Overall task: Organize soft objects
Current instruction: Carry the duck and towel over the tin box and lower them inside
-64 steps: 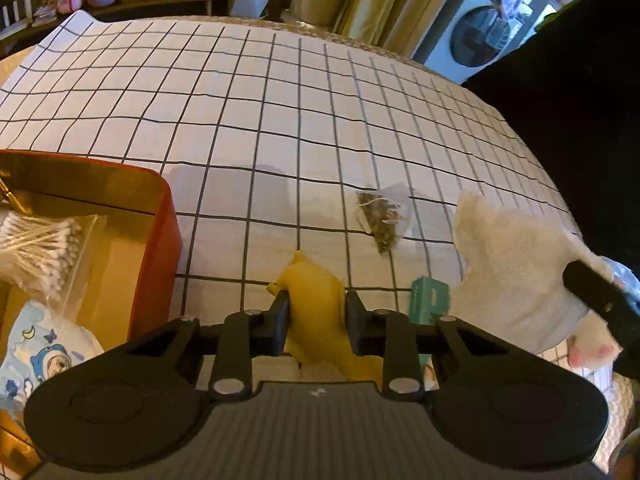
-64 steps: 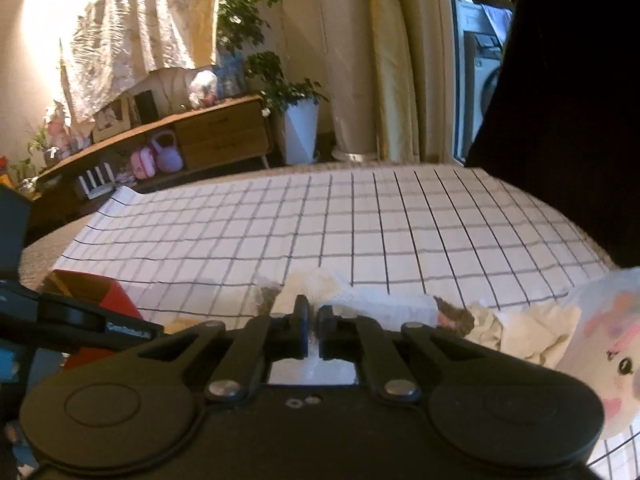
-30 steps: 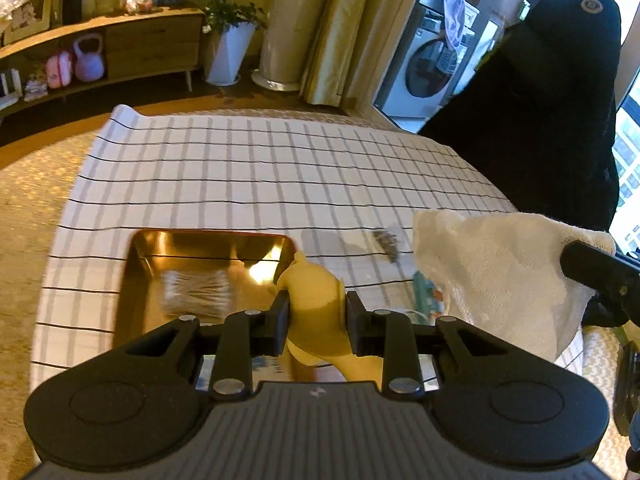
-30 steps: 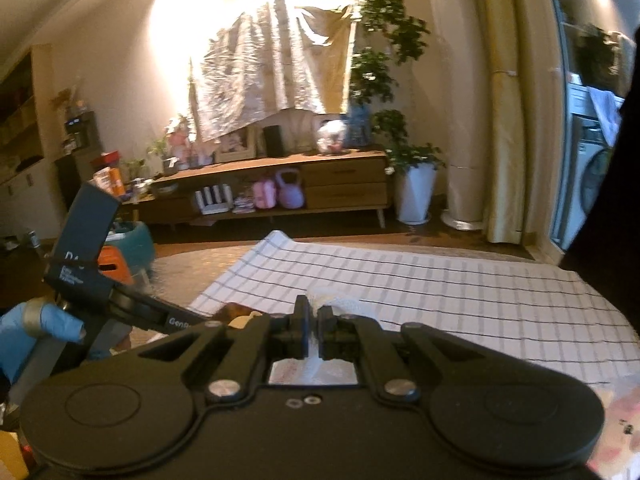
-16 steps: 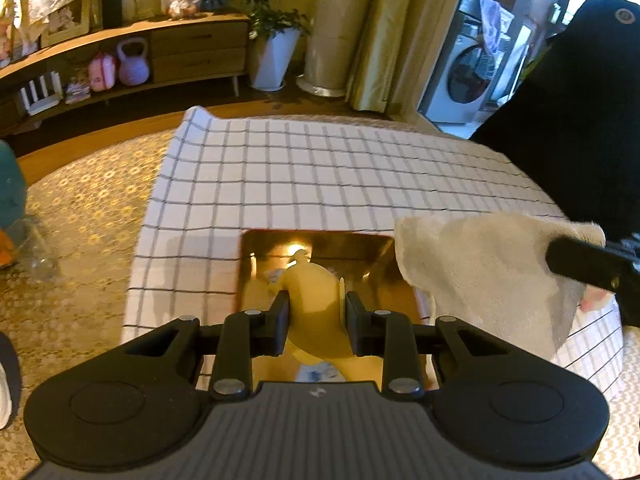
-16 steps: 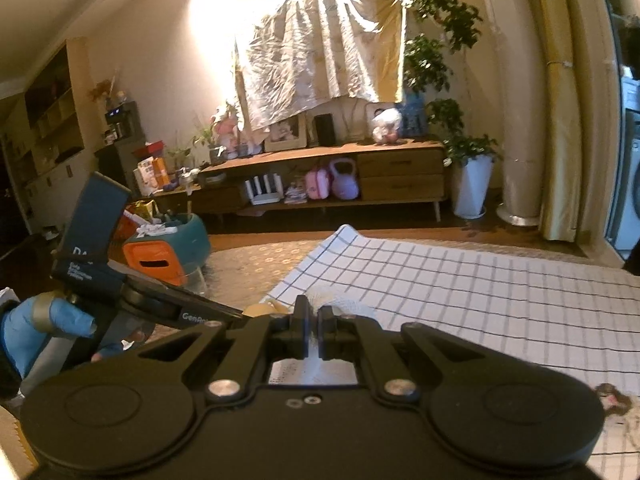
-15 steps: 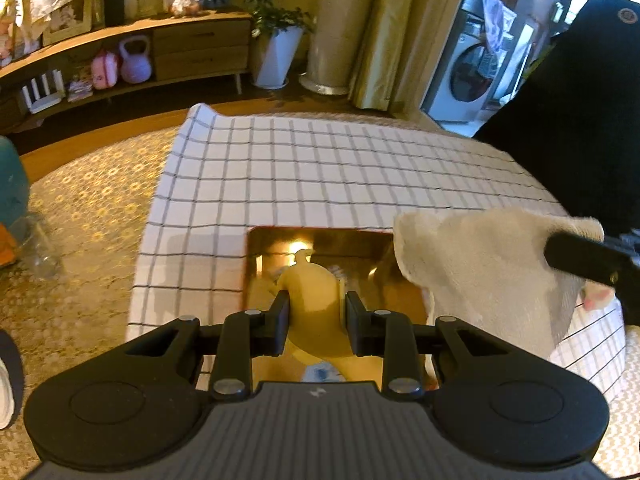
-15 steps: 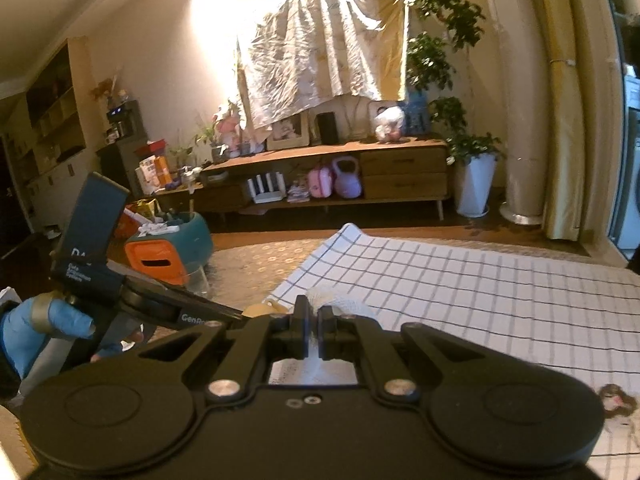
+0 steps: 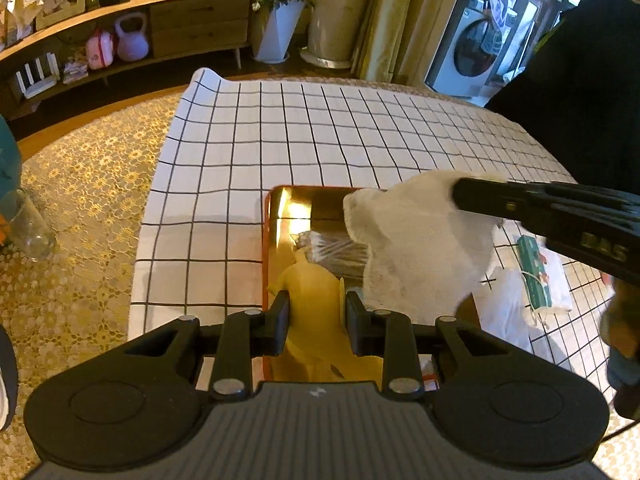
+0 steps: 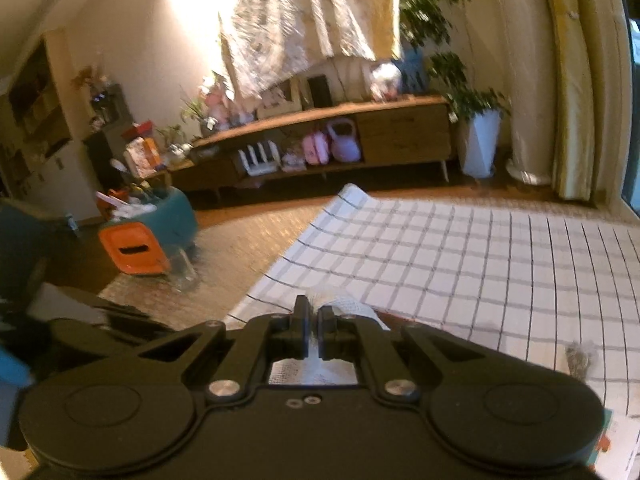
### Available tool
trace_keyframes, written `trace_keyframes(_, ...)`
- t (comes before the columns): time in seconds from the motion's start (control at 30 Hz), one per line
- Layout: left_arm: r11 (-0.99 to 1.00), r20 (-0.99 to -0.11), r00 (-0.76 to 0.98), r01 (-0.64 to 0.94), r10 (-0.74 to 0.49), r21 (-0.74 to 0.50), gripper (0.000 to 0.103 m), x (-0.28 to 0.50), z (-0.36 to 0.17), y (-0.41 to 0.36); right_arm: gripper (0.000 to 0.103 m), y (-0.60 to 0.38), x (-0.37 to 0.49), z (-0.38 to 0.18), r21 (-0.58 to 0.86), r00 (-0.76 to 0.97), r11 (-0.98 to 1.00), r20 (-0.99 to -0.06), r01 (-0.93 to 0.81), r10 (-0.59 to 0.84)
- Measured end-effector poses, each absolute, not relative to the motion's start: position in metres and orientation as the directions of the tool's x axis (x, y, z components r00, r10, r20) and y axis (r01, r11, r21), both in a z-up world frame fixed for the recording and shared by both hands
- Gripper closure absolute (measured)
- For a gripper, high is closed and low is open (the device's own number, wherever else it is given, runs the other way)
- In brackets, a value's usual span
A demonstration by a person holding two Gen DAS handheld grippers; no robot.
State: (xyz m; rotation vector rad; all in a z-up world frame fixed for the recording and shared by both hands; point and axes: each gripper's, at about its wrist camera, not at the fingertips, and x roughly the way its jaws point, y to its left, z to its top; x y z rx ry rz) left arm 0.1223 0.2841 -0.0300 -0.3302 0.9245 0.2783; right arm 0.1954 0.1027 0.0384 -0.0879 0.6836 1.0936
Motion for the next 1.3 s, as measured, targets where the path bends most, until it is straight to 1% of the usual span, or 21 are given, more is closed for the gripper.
trace_keyframes(0.3, 0.923, -0.824, 0.562, -0.350, 0.071, -0.159, 0.075, 0.144, -0.045, 0.280, 0.100, 0.118, 0.219, -0.001, 0.220, 0.316, 0.556, -0.634, -0.802, 0.706)
trace_keyframes(0.6, 0.945, -0.844, 0.520, -0.322, 0.127, -0.057, 0.075, 0.163, -0.068, 0.277, 0.099, 0.124, 0.221, -0.032, 0.179, 0.302, 0.565, -0.697, -0.806, 0.651)
trace_keyframes(0.77, 0.952, -0.858, 0.492, -0.305, 0.145, -0.014, 0.075, 0.172, -0.082, 0.274, 0.092, 0.122, 0.215, -0.037, 0.170, 0.289, 0.550, -0.705, -0.818, 0.647)
trace_keyframes(0.83, 0.950, -0.865, 0.481, -0.311, 0.146, -0.013, 0.075, 0.175, -0.087, 0.276, 0.087, 0.120, 0.213, -0.037, 0.170, 0.289, 0.548, -0.703, -0.819, 0.650)
trace_keyframes(1.07, 0.944, -0.885, 0.446, -0.329, 0.134, -0.022, 0.075, 0.182, -0.102, 0.281, 0.081, 0.116, 0.208, -0.034, 0.191, 0.268, 0.545, -0.711, -0.816, 0.650)
trace_keyframes(1.17, 0.942, -0.885, 0.446, -0.334, 0.136, -0.023, 0.074, 0.183, -0.103, 0.281, 0.076, 0.114, 0.203, -0.032, 0.186, 0.264, 0.539, -0.714, -0.822, 0.648)
trace_keyframes(1.23, 0.941, -0.886, 0.443, -0.337, 0.137, -0.023, 0.074, 0.184, -0.103, 0.280, 0.066, 0.111, 0.199, -0.030, 0.178, 0.274, 0.544, -0.713, -0.820, 0.645)
trace_keyframes(1.3, 0.939, -0.886, 0.442, -0.342, 0.143, -0.019, 0.072, 0.184, -0.102, 0.279, 0.065, 0.108, 0.197, -0.029, 0.187, 0.267, 0.544, -0.713, -0.818, 0.648)
